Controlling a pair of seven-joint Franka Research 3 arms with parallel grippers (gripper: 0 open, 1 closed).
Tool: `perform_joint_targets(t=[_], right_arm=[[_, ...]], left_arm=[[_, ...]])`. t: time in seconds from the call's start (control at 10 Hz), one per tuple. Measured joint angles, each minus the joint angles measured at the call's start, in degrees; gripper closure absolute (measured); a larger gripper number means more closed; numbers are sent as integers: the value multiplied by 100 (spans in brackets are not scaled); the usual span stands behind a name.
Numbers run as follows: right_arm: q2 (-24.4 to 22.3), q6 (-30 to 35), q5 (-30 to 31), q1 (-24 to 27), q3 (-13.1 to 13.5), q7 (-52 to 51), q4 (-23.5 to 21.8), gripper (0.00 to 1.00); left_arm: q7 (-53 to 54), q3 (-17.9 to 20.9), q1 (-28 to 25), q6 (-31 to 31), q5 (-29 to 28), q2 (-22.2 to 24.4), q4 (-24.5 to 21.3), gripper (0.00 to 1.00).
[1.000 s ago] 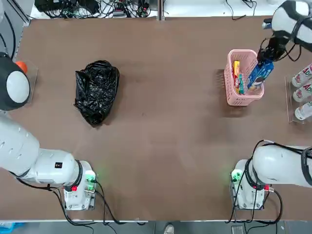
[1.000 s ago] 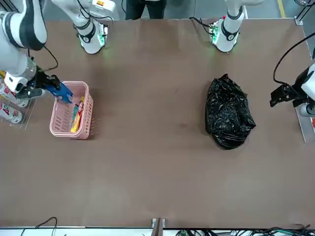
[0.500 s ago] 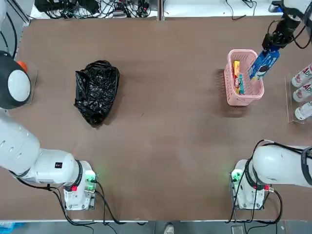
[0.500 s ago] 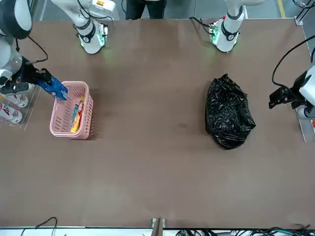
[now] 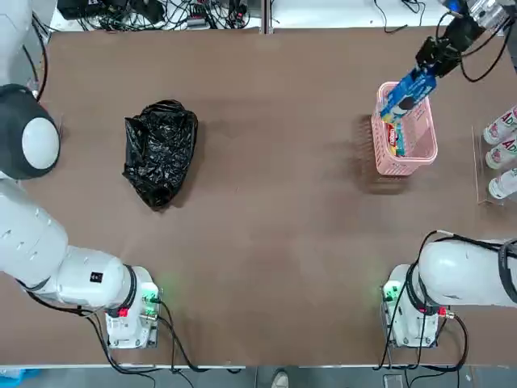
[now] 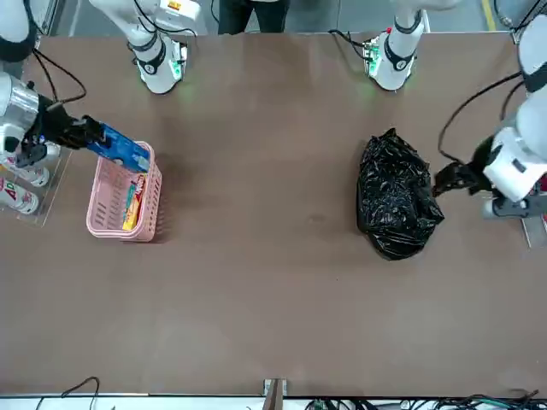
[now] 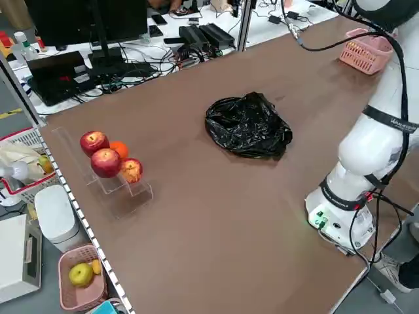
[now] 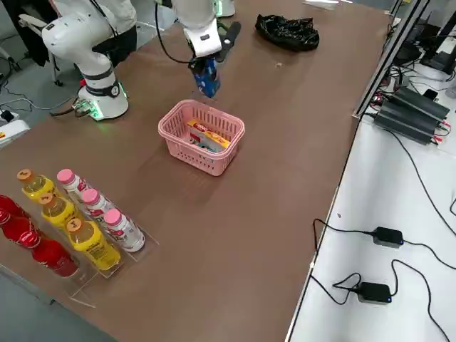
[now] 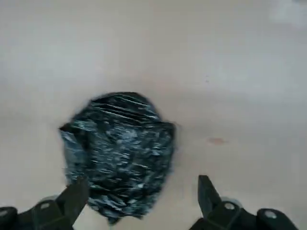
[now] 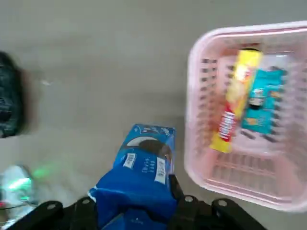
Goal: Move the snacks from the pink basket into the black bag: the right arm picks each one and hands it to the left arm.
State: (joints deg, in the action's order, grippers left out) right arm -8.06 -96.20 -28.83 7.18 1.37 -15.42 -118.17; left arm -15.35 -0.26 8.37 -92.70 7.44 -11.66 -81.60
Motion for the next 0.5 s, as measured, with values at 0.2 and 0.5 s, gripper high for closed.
perform_joint_targets(t=[0.2,0.5], right_arm=[[383,4,-1056,-84,-25,-3,19,53],[765,5,-2475,-398,-37,-8,50,53]], left_arm=[[-943,-128,306,-96,80,-75,1,0],[-2703,-189,732,-112,168,-111,1,0]])
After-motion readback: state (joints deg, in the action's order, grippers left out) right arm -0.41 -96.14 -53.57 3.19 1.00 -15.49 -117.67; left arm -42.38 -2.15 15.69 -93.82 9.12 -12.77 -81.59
